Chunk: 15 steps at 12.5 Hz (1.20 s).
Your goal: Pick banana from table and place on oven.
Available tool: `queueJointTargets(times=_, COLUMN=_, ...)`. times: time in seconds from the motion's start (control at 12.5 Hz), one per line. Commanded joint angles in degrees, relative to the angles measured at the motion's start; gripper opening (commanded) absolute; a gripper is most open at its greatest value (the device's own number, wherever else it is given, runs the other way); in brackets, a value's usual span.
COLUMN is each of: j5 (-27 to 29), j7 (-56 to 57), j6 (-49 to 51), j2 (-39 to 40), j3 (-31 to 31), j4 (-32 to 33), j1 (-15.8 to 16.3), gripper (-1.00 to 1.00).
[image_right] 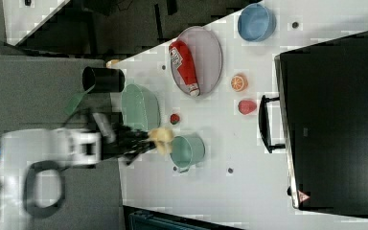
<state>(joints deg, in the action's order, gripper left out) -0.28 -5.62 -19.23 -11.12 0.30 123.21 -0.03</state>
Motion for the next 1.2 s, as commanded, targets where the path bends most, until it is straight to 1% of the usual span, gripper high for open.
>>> queueJointTargets(times=0.08, j5=-0.1, j7=-1.2, j6=8.6, j2=1.4, j3=-3.1, j4=-9.6, j1=-1.2, gripper=-0.59)
queueJointTargets(times=0.32, j5=-0.7, j7=4.2, j6=11.2, j2=3.6, j3=-9.3, j4=-14.9, j1=-1.9, gripper=-0.59)
queueJointTargets(times=0.56, j5=-2.6, j7=18.3, j6=10.0, j2=8.0, j3=-17.8, j4=-17.0, j1=-2.6, gripper=-0.59)
queueJointTargets(times=0.72, j5=-3.0, j7=28.0, j6=5.9, j2=11.4, j3=-23.6, j4=-17.4, j1=-2.9, gripper=-0.59)
queueJointTargets(times=0.96, j5=-3.0, j7=42.9, j6=-3.4, j2=17.2, j3=-31.3, j4=-17.4, j1=-3.0, gripper=-0.59)
queueJointTargets(times=1.12, j5=-2.1, j7=50.1, j6=-8.0, j2=20.7, j3=-34.9, j4=-17.5, j1=-3.1, gripper=-0.59)
queueJointTargets(times=1.2, j5=-0.8, j7=51.6, j6=-9.1, j2=22.1, j3=-36.0, j4=-17.5, j1=-3.2, gripper=-0.59)
